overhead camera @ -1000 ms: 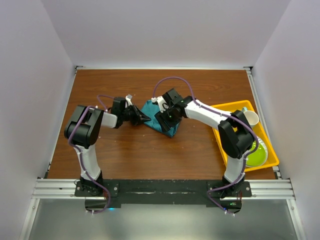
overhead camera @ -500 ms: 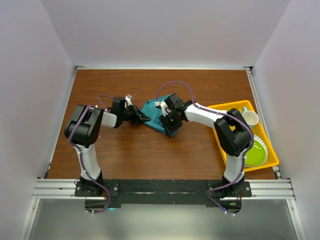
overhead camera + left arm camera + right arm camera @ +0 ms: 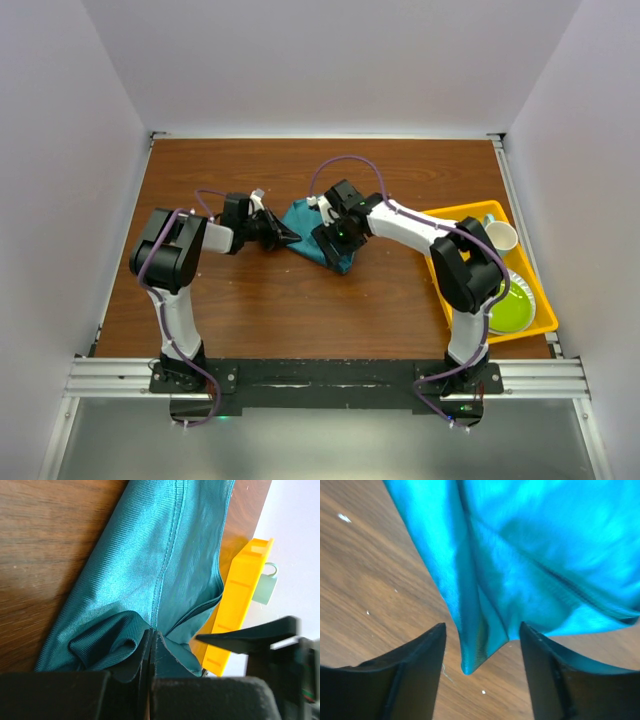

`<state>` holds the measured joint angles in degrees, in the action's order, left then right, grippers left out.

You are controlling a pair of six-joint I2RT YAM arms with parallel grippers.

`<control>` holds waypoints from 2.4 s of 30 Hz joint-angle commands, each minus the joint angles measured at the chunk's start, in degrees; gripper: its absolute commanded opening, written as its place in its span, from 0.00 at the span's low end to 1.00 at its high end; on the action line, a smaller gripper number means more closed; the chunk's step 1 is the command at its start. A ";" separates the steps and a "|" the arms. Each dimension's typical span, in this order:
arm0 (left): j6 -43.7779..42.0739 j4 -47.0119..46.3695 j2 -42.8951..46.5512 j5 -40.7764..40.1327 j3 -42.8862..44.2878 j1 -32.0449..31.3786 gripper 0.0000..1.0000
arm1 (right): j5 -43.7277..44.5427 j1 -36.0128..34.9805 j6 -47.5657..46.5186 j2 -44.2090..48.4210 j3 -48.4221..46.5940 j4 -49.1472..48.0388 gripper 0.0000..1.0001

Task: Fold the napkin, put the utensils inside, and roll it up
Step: Roll the napkin with the utensil

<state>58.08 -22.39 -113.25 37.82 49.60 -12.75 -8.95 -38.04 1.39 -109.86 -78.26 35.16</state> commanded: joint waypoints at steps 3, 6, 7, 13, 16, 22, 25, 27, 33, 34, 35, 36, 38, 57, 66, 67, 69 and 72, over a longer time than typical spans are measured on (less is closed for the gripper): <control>-2.98 10.00 -3.38 -4.95 -1.35 1.06 0.00 | 8.24 -4.93 -6.30 1.41 -8.66 1.94 0.72; -2.54 10.17 -3.20 -4.69 -1.09 1.15 0.00 | 8.86 -7.22 -9.03 -1.74 -12.25 1.32 0.74; -2.45 10.26 -3.20 -4.69 -1.09 1.06 0.00 | 8.86 -7.48 -9.21 -2.71 -12.79 1.14 0.74; -1.75 10.62 -3.03 -4.51 -0.83 1.15 0.00 | 7.81 -8.10 -9.30 -8.17 -15.87 -0.79 0.74; -1.49 10.62 -2.85 -4.43 -0.83 1.15 0.00 | 7.02 -8.10 -9.39 -9.84 -15.78 -1.76 0.71; -1.48 10.53 -2.68 -4.16 -0.83 1.15 0.00 | 5.79 -8.01 -8.77 -12.04 -14.91 -2.28 0.49; -2.70 10.61 -2.33 -3.81 -0.56 1.33 0.00 | 4.38 -7.75 -7.72 -12.74 -13.94 -2.81 0.28; -4.90 13.15 -1.01 -4.68 1.18 1.50 0.00 | 1.07 -7.14 -6.32 -13.44 -13.41 -3.08 0.21; -14.75 22.30 6.01 -8.37 6.90 2.47 0.14 | -14.41 -3.18 -3.33 -19.06 -15.25 -0.62 0.00; -15.80 25.00 8.11 -8.73 7.17 2.73 0.17 | -18.08 -2.31 -3.06 -19.68 -15.43 -0.44 0.00; -16.16 25.46 9.18 -8.99 7.26 2.99 0.20 | -19.51 -1.86 -2.62 -20.12 -15.43 -0.79 0.00; -16.25 25.82 10.23 -9.34 7.17 3.52 0.27 | -21.09 -1.43 -1.84 -20.74 -15.35 -1.05 0.00; -16.25 26.26 13.57 -9.52 6.56 3.96 0.32 | -26.10 0.51 1.23 -21.35 -14.91 -2.19 0.00; 3.86 10.00 17.99 -7.93 -9.35 1.24 0.69 | -55.38 9.47 20.32 -32.08 -10.07 -19.69 0.00; 11.52 14.30 12.54 -14.88 -8.03 -2.45 0.65 | -58.99 10.18 24.10 -32.96 -11.12 -22.06 0.00; 12.39 14.05 12.09 -15.14 -8.03 -2.63 0.65 | -59.08 10.18 24.19 -32.87 -11.13 -22.15 0.00; 14.59 12.74 10.95 -15.67 -8.03 -2.98 0.65 | -59.16 10.18 24.54 -32.61 -11.04 -22.59 0.00; 16.53 12.99 9.46 -18.04 -7.33 -3.59 0.64 | -59.95 10.09 24.80 -32.34 -11.13 -22.85 0.00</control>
<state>71.20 -12.23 -100.09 27.18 41.95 -15.42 -71.77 -27.79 27.14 -139.11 -90.50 12.99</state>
